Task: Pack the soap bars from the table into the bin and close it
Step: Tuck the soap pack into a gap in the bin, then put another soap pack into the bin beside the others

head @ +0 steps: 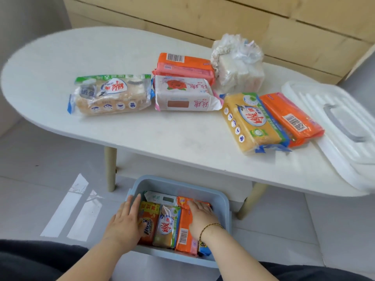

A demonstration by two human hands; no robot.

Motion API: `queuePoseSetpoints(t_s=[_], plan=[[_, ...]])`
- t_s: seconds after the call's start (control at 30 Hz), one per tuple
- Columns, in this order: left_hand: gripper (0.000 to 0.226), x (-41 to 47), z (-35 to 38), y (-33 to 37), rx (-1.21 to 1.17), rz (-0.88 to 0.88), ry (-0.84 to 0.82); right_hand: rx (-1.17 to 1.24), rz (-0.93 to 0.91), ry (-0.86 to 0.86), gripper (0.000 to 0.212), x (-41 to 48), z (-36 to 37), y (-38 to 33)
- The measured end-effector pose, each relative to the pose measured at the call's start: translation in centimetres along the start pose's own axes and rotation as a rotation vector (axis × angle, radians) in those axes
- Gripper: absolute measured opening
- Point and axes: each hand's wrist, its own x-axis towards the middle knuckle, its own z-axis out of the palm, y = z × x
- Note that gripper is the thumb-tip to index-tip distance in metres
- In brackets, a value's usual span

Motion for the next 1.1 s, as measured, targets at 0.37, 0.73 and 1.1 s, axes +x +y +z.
queuePoseSetpoints(t_s=[0.37, 0.73, 1.1], plan=[[0.025, -7.9, -11.7, 1.9, -0.395, 0.184, 0.697, 0.279, -0.504, 0.506, 0.027, -12.6, -11.0, -8.8], [0.066, -6.8, -18.1, -3.4, -0.257, 0.161, 0.834, -0.338, -0.515, 0.597, 0.078, -8.8, -21.5, -19.2], [0.074, -5.6, -18.0, -4.6, -0.372, 0.226, 0.77, -0.42, -0.351, 0.396, 0.086, -4.7, -23.0, -22.7]])
